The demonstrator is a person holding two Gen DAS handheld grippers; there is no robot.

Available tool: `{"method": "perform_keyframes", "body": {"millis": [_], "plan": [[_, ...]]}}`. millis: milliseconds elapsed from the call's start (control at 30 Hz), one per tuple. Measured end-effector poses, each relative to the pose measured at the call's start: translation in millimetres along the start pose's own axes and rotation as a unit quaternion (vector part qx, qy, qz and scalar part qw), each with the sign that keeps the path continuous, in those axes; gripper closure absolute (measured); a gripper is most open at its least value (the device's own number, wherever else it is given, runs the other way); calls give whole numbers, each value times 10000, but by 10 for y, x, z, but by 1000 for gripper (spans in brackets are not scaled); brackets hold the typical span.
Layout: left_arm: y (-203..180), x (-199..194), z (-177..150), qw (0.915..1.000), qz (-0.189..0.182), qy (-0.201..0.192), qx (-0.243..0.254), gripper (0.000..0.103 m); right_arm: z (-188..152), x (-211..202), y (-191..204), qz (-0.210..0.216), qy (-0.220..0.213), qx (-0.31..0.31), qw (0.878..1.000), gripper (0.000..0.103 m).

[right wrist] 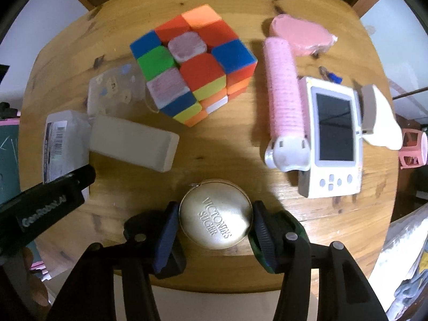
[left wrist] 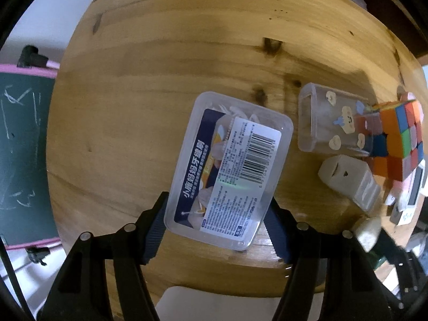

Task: Organize rigid objects
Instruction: 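Carry the clear box and gold tin into the white tray and release both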

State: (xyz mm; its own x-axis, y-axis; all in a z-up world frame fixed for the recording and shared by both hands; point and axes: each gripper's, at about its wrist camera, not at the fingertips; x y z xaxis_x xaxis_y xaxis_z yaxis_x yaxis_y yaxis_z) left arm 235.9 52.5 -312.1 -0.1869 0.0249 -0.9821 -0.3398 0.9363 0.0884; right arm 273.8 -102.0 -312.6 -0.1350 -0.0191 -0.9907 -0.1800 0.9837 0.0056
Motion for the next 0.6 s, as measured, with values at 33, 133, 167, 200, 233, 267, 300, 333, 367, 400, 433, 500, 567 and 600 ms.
{"method": "perform_keyframes", "body": {"millis": [33, 133, 167, 200, 233, 267, 300, 333, 367, 400, 433, 500, 567, 600], "plan": [[-18, -12, -12, 10000, 8, -36, 23, 33, -21, -48, 10, 18, -68, -20, 10000, 48], [-85, -107, -43, 9998, -21, -153, 112, 33, -88, -197, 4, 100, -232, -37, 9997, 48], [-110, -166, -53, 9996, -22, -221, 150, 33, -105, -237, -5, 136, -272, -32, 9995, 48], [-125, -209, -68, 9994, -14, -274, 189, 33, -123, -283, -14, 182, -308, -24, 9994, 48], [-152, -268, -88, 9991, -7, -341, 251, 33, -145, -334, -30, 232, -353, -12, 9991, 48], [-176, -325, -114, 9987, -11, -401, 323, 33, -174, -376, -53, 261, -396, -7, 9989, 48], [-195, -376, -141, 9983, -21, -438, 382, 33, -194, -437, -78, 309, -448, -11, 9985, 48], [-211, -432, -178, 9980, -49, -460, 439, 33, -193, -520, -132, 376, -500, -18, 9980, 48], [-224, -500, -229, 9974, -107, -494, 509, 33, -234, -582, -147, 426, -558, -16, 9975, 48], [-233, -563, -279, 9967, -148, -534, 586, 33, -300, -674, -172, 496, -648, -23, 9967, 48], [-253, -643, -343, 9959, -174, -573, 686, 33, -378, -700, -267, 556, -722, -31, 9958, 48], [-266, -805, -510, 9932, -216, -677, 921, 33, -558, -901, -322, 708, -935, -58, 9931, 48], [-251, -984, -720, 9891, -215, -830, 1200, 33, -744, -1042, -373, 874, -1096, -97, 9901, 48], [-221, -1060, -806, 9871, -219, -881, 1322, 33, -855, -1112, -424, 968, -1167, -119, 9884, 48]]}}
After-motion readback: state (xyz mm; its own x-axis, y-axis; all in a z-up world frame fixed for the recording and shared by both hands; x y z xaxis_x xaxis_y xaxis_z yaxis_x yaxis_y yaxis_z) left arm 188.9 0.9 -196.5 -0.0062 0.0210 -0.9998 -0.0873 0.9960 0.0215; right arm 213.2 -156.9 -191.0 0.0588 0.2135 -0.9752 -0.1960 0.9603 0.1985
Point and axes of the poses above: each gripper's, at about its wrist camera, not at the fingertips, and x roughly the way its jaws point, y to its left, z to its top, and after that the axes turned 6 degrees about y, right-handed
